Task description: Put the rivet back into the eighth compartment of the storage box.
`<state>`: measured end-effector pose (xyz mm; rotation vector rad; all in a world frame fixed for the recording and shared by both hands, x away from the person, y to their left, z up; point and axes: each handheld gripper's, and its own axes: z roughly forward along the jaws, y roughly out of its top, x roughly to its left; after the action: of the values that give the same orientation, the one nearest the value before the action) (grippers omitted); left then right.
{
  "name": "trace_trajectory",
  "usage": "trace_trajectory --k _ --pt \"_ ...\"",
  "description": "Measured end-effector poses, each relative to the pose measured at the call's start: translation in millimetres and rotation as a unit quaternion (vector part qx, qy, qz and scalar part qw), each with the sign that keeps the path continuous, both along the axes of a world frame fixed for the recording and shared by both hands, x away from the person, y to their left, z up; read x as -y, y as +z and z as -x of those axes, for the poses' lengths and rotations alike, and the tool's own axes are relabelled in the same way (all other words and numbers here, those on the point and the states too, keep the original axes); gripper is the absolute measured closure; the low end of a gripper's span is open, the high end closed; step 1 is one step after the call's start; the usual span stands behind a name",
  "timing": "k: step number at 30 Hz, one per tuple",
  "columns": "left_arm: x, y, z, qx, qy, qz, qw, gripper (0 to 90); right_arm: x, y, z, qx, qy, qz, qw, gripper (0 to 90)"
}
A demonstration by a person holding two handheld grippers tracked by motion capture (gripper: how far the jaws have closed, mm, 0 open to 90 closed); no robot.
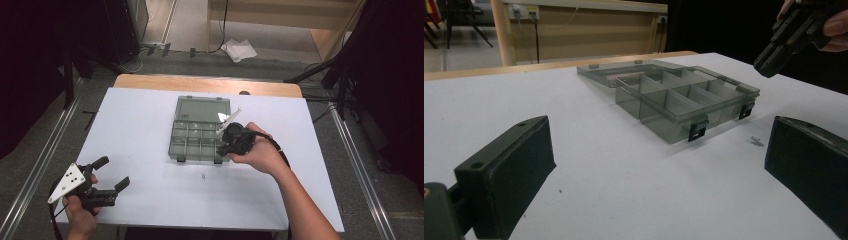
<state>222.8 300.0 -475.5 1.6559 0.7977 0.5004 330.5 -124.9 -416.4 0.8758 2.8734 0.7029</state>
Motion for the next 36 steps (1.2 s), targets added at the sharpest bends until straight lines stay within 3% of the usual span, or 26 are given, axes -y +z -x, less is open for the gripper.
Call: trace_trajectory --k 17,36 --pt "-0.1 0.1 0.2 0.000 0.001 0.002 1.0000 0.0 4.6 4.6 -10.4 0.001 -0.013 0.007 0.9999 83.8" --pt "-2.0 0.5 -0.1 0.001 0.001 -0.001 1.0000 0.0 -0.6 -5.3 -21.7 -0.003 -0.012 0.017 0.9998 83.8"
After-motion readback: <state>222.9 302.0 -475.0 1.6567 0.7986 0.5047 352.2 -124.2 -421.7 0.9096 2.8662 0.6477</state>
